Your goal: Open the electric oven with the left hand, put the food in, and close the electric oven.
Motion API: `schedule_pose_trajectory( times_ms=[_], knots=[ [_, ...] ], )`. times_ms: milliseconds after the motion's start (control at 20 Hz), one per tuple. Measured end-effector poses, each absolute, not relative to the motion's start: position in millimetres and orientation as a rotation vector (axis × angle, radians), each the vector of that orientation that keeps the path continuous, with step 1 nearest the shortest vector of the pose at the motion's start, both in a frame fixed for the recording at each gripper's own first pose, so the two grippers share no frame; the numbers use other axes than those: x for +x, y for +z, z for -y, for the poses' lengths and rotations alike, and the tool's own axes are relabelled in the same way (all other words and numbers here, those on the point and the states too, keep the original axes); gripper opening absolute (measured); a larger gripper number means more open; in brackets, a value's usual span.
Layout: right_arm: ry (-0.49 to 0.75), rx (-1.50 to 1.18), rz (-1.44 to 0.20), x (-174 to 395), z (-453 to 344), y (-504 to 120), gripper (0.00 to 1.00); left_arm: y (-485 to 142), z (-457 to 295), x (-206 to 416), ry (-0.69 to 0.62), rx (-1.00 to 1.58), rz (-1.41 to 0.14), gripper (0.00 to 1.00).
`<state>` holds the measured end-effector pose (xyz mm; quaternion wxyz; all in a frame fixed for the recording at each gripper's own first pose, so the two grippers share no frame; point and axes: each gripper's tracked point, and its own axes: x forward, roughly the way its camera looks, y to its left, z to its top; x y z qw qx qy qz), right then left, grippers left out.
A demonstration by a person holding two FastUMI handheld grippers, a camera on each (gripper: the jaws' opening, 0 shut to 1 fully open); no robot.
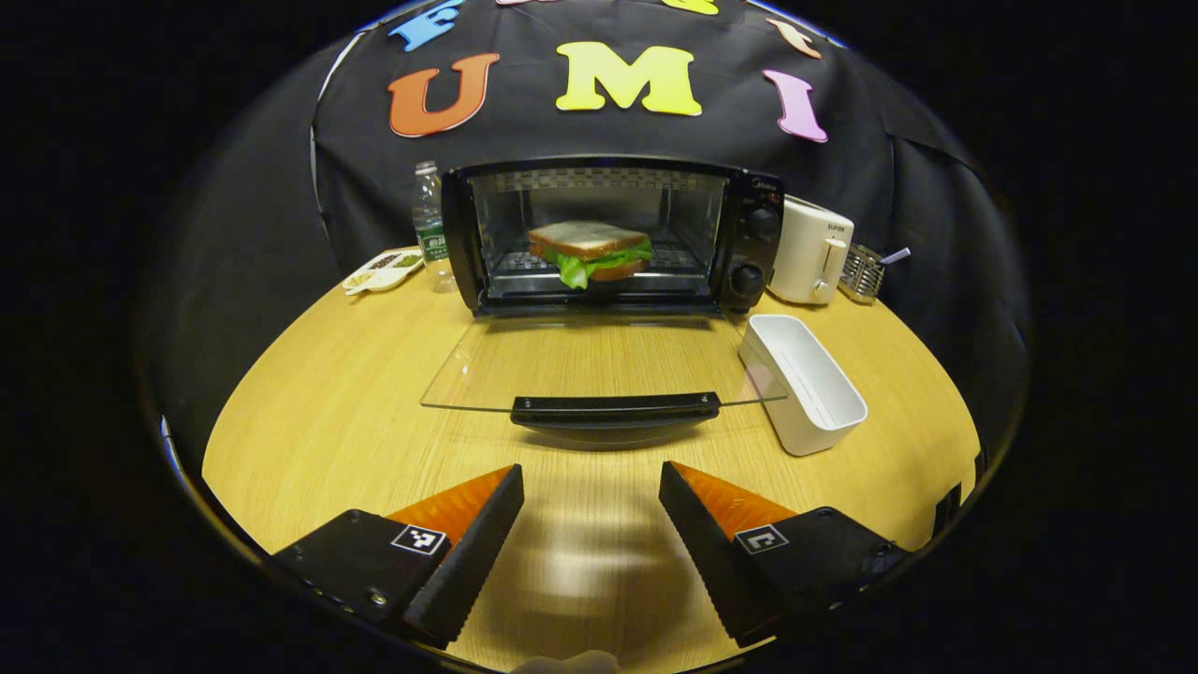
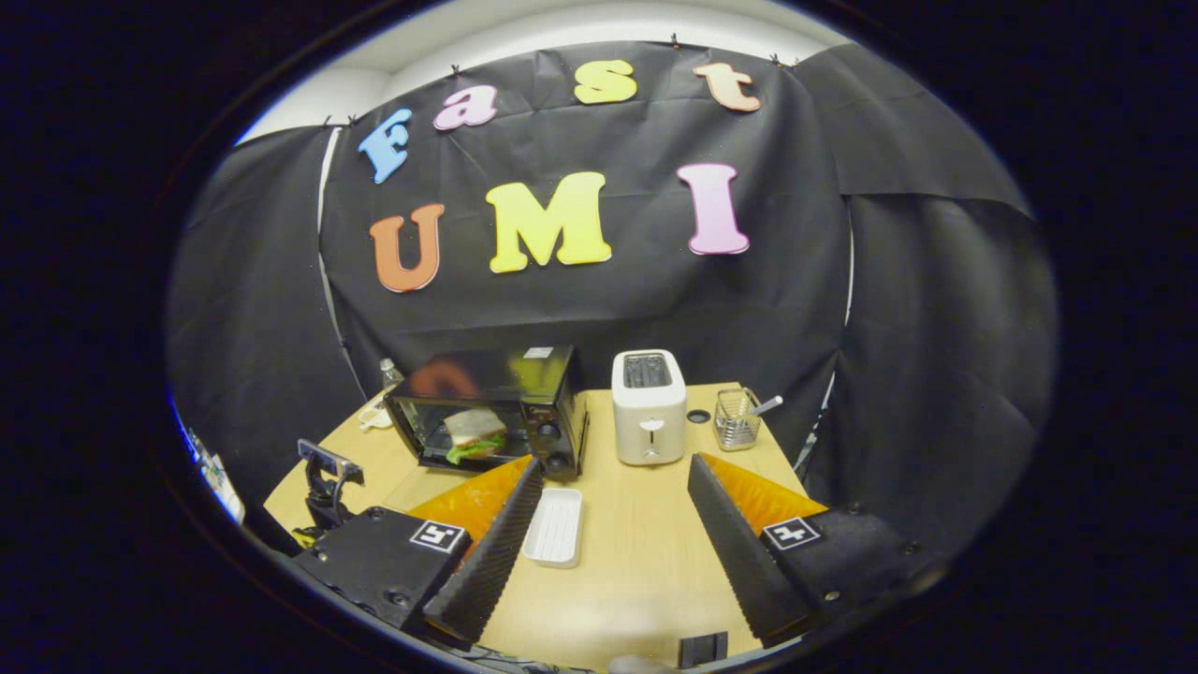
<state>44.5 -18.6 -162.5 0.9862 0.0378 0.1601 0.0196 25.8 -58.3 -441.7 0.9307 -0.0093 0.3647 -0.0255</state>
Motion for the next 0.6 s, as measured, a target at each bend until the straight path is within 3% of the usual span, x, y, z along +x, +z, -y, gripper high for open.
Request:
schedule_pose_trajectory(
  times_ms=[100,150,200,600],
  knots=[
    [0.028,0.081,-0.333,45,24,-167,1.00,-452,61,33,-0.051,-0.016,-0.772,0.96],
    [0.024,0.082,-0.337,45,26,-169,0.89,-457,63,37,-0.051,-0.014,-0.780,0.96],
    [0.020,0.087,-0.340,46,28,-170,1.00,-461,65,38,-0.054,-0.014,-0.793,0.96],
    [0.019,0.110,-0.364,57,27,-180,1.00,-474,66,60,-0.046,-0.011,-0.804,0.96]
  ],
)
